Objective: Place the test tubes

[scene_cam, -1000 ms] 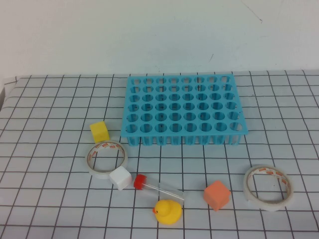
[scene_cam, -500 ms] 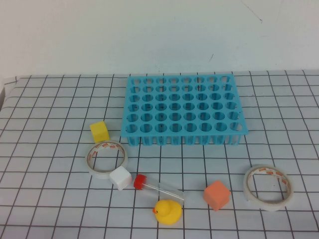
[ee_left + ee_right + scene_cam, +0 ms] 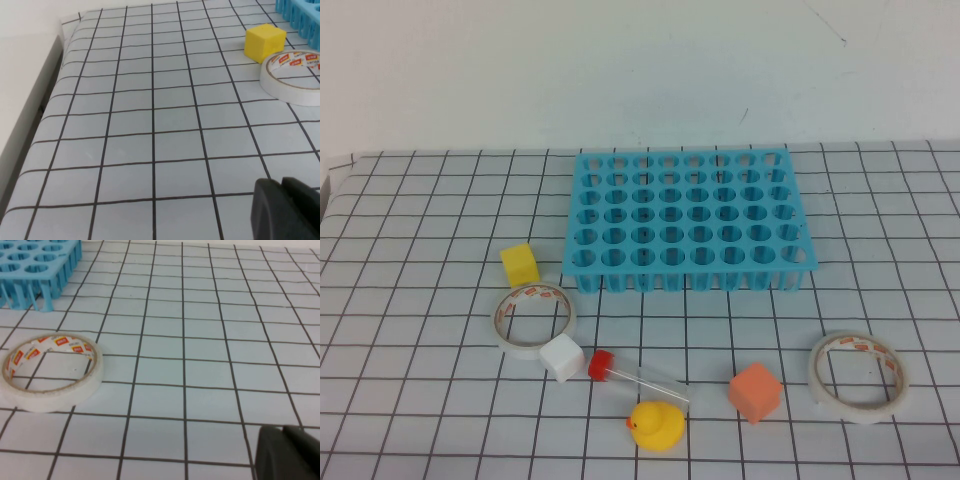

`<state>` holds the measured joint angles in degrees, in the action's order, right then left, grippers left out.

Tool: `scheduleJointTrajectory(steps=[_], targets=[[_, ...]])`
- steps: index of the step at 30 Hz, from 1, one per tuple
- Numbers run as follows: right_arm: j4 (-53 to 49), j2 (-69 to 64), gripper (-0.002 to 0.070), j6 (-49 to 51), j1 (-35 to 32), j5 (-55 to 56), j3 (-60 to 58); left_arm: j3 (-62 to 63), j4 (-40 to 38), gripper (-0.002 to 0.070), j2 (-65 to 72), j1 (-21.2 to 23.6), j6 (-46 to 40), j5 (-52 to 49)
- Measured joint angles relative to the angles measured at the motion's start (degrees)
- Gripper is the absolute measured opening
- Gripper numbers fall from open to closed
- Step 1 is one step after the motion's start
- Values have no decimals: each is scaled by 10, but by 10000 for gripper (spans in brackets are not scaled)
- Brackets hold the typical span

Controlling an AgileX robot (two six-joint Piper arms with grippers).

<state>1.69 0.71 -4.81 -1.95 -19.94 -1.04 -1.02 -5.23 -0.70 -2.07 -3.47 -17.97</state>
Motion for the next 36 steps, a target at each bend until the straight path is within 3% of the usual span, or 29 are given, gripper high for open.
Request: scheduleJointTrajectory(steps=[7,10,18,24,32,36], targets=[[-1,0,-1,0,0,6,0,0,0,-3,0,0,0,26],[-2,0,-1,0,0,42,-4,-1,0,-3,0,0,0,95],[-2,0,-1,0,0,309,-6,-1,0,-3,0,0,2,403],[-2,0,-1,23,0,476,-6,-1,0,-3,-1,0,4,546],[3,0,-1,56,0,516,-6,-1,-1,-3,-1,0,-2,567],[6,0,-1,56,0,523,-6,37,-1,-3,-1,0,-23,454]])
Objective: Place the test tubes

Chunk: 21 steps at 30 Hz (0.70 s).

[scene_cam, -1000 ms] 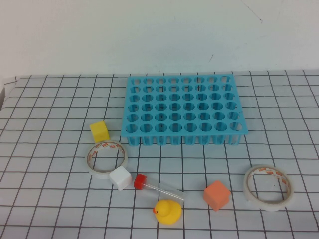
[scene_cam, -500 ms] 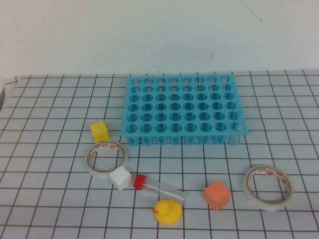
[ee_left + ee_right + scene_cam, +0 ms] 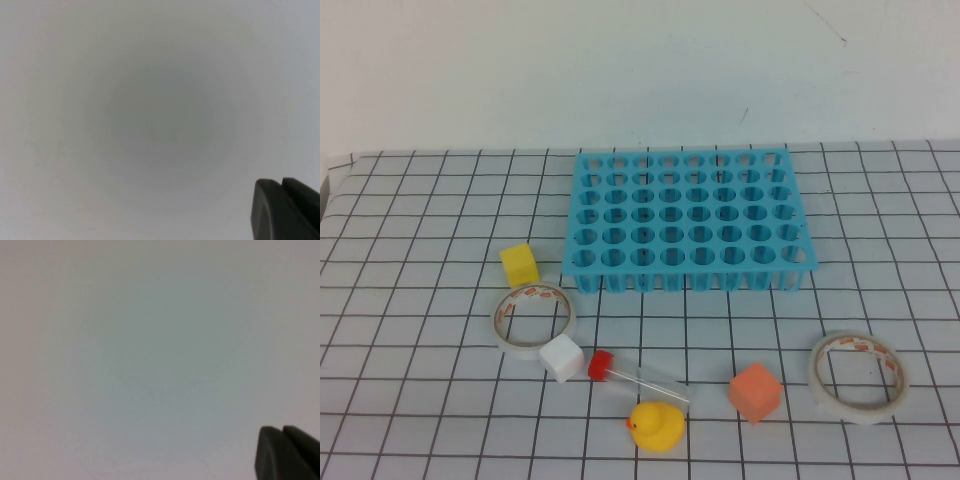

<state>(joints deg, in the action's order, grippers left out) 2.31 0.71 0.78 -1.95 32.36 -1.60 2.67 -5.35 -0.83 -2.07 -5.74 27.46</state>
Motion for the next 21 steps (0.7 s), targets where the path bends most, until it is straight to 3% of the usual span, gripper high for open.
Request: scheduleJointTrajectory(steps=[4,8,16,21], targets=[[1,0,-1,-8,0,3,0,93,0,-3,0,0,-34,-151],[4,0,-1,-18,0,-66,26,172,0,-3,8,0,-55,-269],[4,0,-1,-31,0,-255,54,167,28,-2,22,0,-103,-325],[4,0,-1,-31,0,-300,55,115,32,-2,22,0,-105,-358]])
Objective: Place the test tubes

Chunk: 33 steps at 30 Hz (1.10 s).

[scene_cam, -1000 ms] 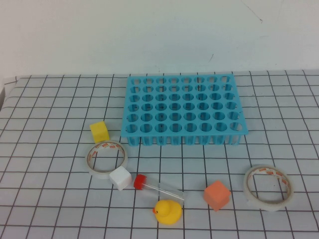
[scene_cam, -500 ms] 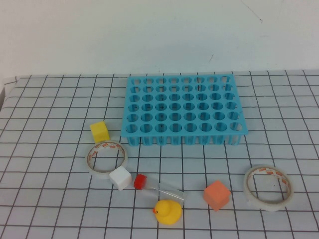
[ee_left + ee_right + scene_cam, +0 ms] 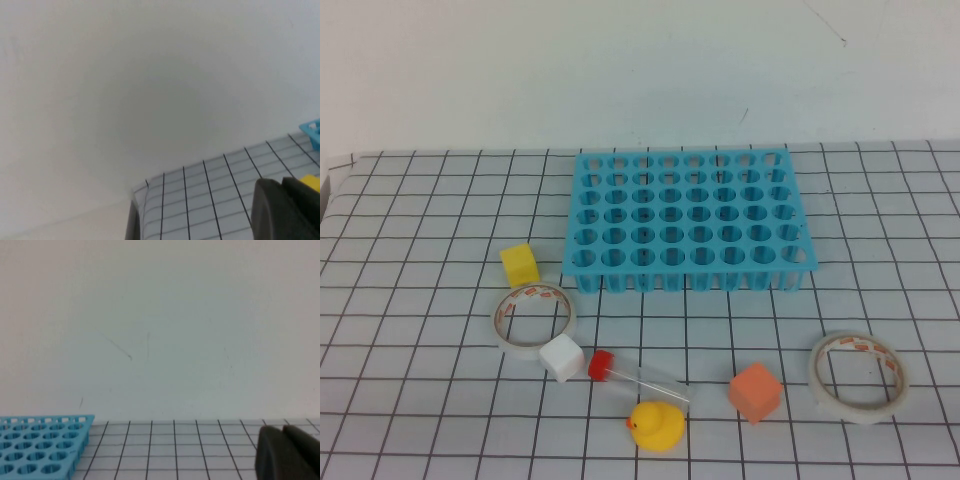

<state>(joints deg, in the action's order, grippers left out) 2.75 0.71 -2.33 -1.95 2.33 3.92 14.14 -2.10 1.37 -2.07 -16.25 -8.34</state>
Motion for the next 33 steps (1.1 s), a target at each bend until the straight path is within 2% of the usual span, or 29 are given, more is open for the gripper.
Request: scheduleJointTrajectory(steps=[6,11,14,18,26,29,33], targets=[[0,-6,-1,0,0,-110,50,-30,-2,-2,12,0,14,10],[4,-89,-1,-8,0,-255,135,-19,-3,-2,63,0,62,-17],[32,-171,-1,-51,0,-344,206,-14,-5,-2,95,0,97,-26],[108,-301,-1,-165,0,-424,288,-14,-5,-2,115,0,112,-31],[363,-536,-1,-414,33,-467,398,-14,14,-2,119,0,120,-26],[407,-631,-1,-462,68,-465,424,-14,16,-1,119,0,120,-21],[408,-743,-1,-481,133,-458,462,-14,17,-1,119,0,120,-15]])
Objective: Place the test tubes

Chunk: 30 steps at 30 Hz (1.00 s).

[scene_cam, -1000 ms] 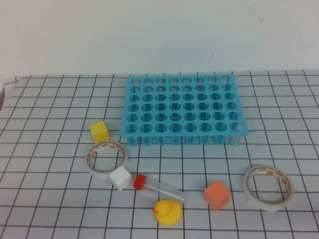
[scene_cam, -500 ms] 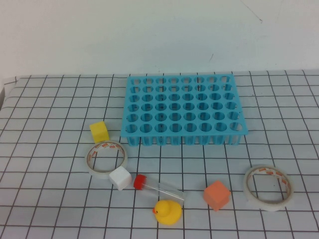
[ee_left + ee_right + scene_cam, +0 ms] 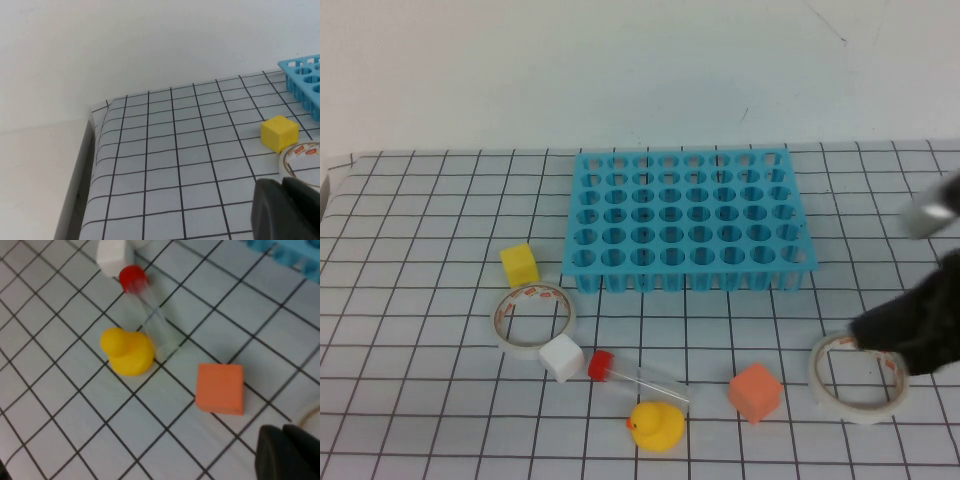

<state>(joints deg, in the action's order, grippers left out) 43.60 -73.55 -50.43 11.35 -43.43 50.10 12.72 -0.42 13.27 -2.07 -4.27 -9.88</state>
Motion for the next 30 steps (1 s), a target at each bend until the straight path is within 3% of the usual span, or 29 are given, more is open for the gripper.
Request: scheduleJointTrajectory(steps=[4,8,13,17,23,30], targets=[[-16,-100,-1,-3,78,22,54,0,4,-1,0,0,0,2],[-92,-192,-1,-1,175,37,144,0,4,-1,0,0,0,5],[-215,-283,5,74,237,22,248,0,7,-1,0,0,0,6],[-278,-350,84,134,261,-25,317,0,7,-1,0,0,0,11],[-304,-425,298,185,268,-83,383,0,8,-2,0,0,1,14],[-304,-441,351,195,268,-108,419,0,8,-2,0,0,1,15]])
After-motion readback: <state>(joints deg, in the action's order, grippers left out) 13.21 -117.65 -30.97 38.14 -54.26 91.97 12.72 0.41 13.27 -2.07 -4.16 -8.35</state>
